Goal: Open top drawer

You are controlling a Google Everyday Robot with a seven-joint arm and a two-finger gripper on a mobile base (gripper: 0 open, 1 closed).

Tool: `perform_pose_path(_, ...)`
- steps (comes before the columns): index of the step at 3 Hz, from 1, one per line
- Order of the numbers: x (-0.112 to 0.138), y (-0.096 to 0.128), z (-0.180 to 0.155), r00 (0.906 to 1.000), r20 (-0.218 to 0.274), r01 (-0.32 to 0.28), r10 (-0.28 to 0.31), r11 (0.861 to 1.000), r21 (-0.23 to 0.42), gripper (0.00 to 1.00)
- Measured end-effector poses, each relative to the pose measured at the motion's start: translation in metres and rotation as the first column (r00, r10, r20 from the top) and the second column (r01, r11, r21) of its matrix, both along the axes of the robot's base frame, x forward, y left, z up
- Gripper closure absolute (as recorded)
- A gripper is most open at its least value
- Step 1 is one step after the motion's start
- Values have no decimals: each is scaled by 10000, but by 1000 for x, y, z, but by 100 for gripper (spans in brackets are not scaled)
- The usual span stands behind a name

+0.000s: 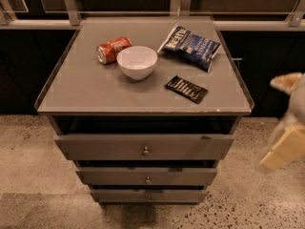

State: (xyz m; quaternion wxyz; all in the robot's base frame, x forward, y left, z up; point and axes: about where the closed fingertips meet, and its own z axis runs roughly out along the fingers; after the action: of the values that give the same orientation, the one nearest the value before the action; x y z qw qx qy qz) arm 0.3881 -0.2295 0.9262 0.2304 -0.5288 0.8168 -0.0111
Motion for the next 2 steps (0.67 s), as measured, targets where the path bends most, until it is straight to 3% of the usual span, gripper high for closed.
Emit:
perform_pose_path(1,-16,1,-74,9956,-479,865,-804,9859,1433,0)
perform_pose_path(2,-32,0,-109,9897,-982,1189,-1045,9809,1539,0)
